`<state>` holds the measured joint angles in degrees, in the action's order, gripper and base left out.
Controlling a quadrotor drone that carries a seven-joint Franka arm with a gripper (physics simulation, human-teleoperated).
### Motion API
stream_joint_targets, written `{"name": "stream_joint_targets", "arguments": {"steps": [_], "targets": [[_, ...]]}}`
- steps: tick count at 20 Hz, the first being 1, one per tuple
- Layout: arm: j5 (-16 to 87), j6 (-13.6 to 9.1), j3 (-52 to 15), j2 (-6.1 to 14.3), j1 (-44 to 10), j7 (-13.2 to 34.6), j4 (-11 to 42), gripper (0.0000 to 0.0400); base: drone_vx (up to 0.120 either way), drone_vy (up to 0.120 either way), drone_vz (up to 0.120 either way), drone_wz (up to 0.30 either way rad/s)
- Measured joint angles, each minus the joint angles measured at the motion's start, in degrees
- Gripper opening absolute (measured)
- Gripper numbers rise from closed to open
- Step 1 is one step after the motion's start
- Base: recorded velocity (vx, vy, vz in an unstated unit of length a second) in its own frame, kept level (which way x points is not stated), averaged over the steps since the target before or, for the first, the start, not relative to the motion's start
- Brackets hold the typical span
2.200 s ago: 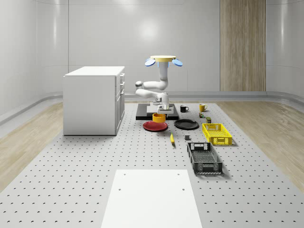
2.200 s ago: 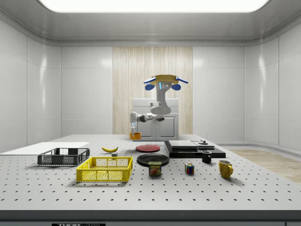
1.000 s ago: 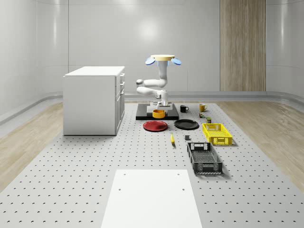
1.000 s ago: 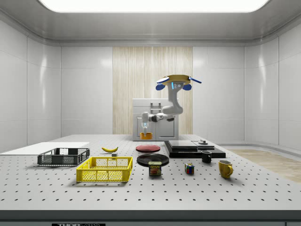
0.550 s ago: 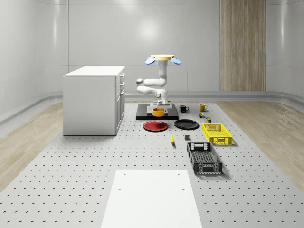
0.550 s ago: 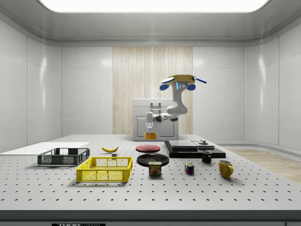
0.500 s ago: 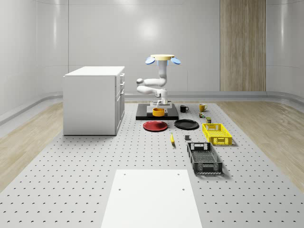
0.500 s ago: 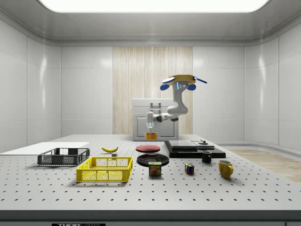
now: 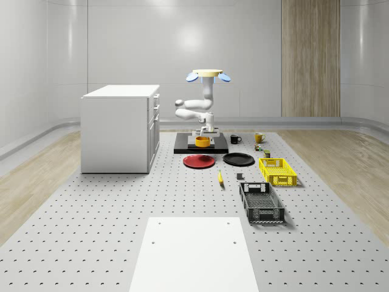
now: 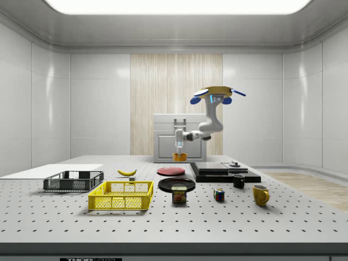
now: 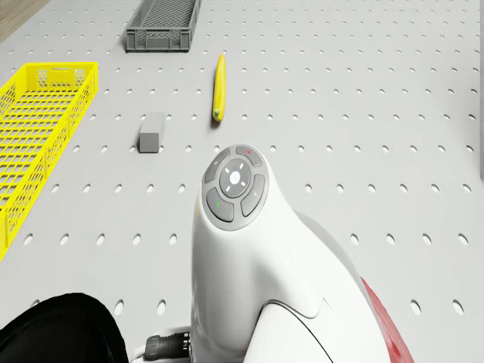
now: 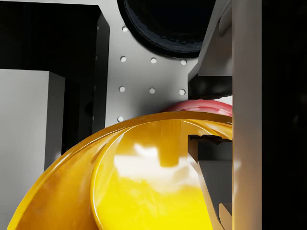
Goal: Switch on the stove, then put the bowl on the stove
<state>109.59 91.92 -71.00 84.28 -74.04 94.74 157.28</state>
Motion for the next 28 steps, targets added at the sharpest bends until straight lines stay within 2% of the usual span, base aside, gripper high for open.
{"name": "stream_joint_targets", "arguments": {"steps": [12, 28], "targets": [[0.1, -0.1, 0.0, -0.1, 0.0, 0.0, 0.0, 0.0107, -0.120, -0.020, 0.000, 0.000], [0.1, -0.3, 0.0, -0.3, 0.1, -0.1, 0.0, 0.0107, -0.120, 0.000, 0.000, 0.000]]}}
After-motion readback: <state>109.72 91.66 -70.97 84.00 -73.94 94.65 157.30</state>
